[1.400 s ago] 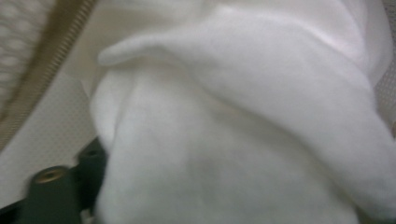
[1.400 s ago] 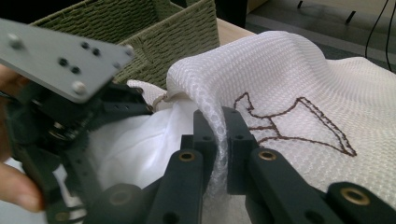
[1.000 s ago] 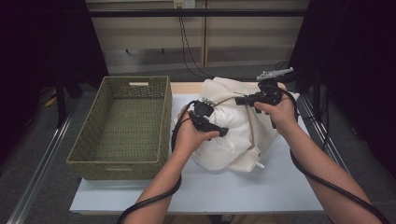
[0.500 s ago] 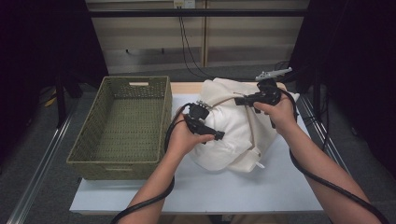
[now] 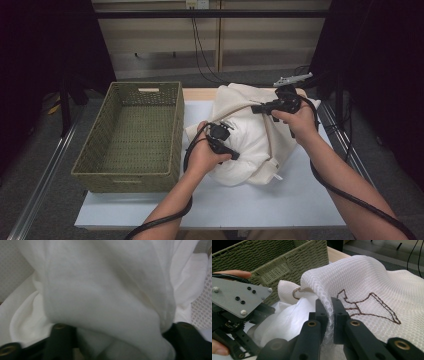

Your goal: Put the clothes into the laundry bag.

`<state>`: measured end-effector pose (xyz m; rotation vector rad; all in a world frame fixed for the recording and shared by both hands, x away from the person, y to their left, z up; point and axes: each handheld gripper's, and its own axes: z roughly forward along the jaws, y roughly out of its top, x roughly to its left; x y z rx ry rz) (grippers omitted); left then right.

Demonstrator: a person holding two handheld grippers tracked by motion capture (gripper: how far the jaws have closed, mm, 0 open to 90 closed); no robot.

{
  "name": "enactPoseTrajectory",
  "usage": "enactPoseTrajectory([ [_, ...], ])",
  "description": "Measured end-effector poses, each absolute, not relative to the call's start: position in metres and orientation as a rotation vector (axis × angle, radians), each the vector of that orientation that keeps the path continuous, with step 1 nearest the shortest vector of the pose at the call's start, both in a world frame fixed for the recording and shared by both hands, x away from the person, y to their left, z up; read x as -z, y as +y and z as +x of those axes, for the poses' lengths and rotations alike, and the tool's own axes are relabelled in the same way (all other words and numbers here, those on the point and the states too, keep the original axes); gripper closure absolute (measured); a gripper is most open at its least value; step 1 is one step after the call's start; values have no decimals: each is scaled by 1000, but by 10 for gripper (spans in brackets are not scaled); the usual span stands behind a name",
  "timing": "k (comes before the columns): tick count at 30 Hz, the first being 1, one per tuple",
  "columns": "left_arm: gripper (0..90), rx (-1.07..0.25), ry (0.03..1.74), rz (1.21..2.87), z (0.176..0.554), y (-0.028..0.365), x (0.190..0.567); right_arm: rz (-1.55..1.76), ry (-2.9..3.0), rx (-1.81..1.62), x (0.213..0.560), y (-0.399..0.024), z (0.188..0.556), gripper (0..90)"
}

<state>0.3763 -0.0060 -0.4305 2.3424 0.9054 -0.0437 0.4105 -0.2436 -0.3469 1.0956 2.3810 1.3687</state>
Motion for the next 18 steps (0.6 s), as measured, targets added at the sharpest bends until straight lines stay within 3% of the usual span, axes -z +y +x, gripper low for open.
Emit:
enactPoseTrajectory([
  [6, 626, -6, 888, 2293, 375, -8, 423, 1089, 2380, -1375, 346, -243, 410, 866],
  [18, 642, -64, 877, 2234, 381, -21, 409, 1071, 2378, -1399, 341, -243, 407, 866],
])
